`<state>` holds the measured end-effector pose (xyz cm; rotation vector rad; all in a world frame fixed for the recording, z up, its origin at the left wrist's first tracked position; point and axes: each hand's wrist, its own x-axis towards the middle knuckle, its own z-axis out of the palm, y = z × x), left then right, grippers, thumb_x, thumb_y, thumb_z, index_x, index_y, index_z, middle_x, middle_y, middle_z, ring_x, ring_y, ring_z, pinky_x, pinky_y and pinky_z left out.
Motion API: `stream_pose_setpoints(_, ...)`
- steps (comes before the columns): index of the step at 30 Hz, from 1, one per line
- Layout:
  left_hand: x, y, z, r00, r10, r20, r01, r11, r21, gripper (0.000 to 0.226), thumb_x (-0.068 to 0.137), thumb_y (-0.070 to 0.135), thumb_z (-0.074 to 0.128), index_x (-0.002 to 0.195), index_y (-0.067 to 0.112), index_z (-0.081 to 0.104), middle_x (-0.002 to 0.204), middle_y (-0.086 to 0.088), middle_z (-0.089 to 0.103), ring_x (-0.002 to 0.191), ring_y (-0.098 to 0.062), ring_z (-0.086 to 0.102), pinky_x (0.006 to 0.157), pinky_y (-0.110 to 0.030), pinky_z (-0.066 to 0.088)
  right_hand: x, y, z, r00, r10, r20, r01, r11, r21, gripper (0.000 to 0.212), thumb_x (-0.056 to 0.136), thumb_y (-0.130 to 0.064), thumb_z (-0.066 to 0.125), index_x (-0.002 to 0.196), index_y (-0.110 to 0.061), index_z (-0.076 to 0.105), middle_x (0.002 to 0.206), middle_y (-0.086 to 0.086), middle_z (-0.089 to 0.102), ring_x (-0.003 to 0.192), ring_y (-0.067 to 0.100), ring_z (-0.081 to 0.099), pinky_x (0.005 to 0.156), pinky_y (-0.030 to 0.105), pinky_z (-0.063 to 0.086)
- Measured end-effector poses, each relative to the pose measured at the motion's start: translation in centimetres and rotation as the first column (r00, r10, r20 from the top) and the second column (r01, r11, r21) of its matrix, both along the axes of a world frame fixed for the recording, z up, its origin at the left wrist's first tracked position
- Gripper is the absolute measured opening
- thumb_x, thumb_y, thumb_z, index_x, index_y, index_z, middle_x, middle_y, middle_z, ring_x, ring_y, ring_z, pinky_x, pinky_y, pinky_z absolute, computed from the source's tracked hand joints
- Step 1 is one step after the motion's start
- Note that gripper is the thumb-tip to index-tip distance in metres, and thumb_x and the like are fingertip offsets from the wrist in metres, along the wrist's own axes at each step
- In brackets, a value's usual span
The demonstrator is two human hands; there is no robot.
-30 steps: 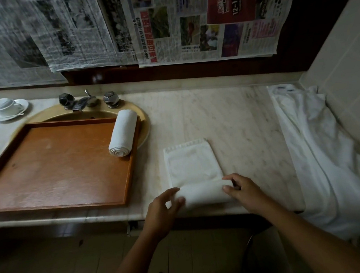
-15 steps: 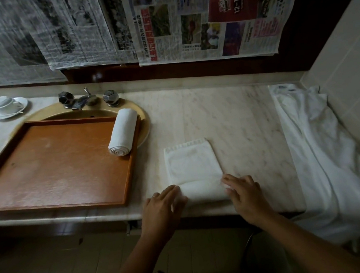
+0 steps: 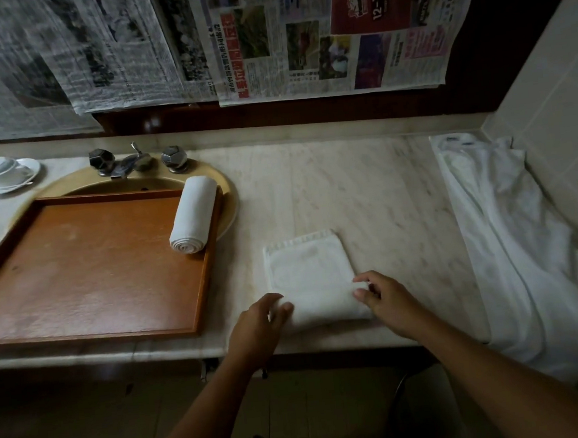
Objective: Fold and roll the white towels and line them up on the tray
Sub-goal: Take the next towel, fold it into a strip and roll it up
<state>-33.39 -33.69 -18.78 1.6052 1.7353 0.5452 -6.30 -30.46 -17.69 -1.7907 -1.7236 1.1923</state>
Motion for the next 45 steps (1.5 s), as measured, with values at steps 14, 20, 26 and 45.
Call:
stream_pose_setpoints(14, 1.4, -1.5, 0.6, 0.97, 0.073, -0.234, 0.01, 0.942, 0.336, 0.02, 0.095, 0.052, 0.051, 0.105, 0.04, 0.064, 0.112, 0.02, 0.068, 0.1, -0.012, 0.058, 0.08, -0.037, 0.026, 0.1, -1.5, -1.9, 0.936, 0.008, 0.352, -0.167, 0.89, 0.425, 0.045, 0.09, -0.049, 0.041, 0.12, -0.027, 0.066, 0.121, -0.007, 0.065, 0.102, 0.022, 0.054, 0.085, 0.037, 0.041)
stream_pose_setpoints(20, 0.1, -3.3, 0.2, 0.988, -0.062, -0.138, 0.076, 0.992, 0.103, 0.064, 0.084, 0.076, 0.038, 0.139, 0.046, 0.047, 0.134, 0.032, 0.044, 0.116, -0.015, 0.049, 0.1, -0.047, 0.038, 1.1, -2.2, -2.0, 0.997, 0.053, 0.06, -0.064, 0.977, 0.203, 0.042, 0.084, -0.037, 0.075, 0.118, -0.045, 0.052, 0.122, -0.009, 0.059, 0.11, 0.012, 0.057, 0.095, 0.025, 0.045)
stream_pose_setpoints(26, -0.7, -0.9, -1.0, 0.993, 0.032, 0.114, -0.03, 0.999, -0.02, 0.049, 0.072, 0.092, 0.041, 0.113, 0.066, 0.05, 0.114, 0.011, 0.063, 0.104, -0.01, 0.06, 0.099, -0.052, 0.046, 0.3, 0.0, -0.7, 0.995, -0.007, -0.1, 0.009, 1.0, 0.022, 0.025, 0.09, -0.027, 0.071, 0.112, -0.03, 0.061, 0.109, -0.005, 0.066, 0.103, 0.009, 0.062, 0.078, 0.02, 0.048)
stream_pose_setpoints(45, 0.0, -1.7, -0.7, 0.972, -0.032, -0.234, 0.1, 0.953, 0.286, 0.049, 0.095, 0.061, 0.032, 0.134, 0.041, 0.054, 0.143, 0.021, 0.051, 0.104, -0.005, 0.053, 0.089, -0.039, 0.038, 0.0, -2.1, -2.0, 0.936, 0.063, 0.346, -0.212, 0.886, 0.413, 0.047, 0.094, -0.038, 0.05, 0.14, -0.028, 0.054, 0.142, -0.017, 0.049, 0.11, 0.019, 0.045, 0.091, 0.037, 0.039)
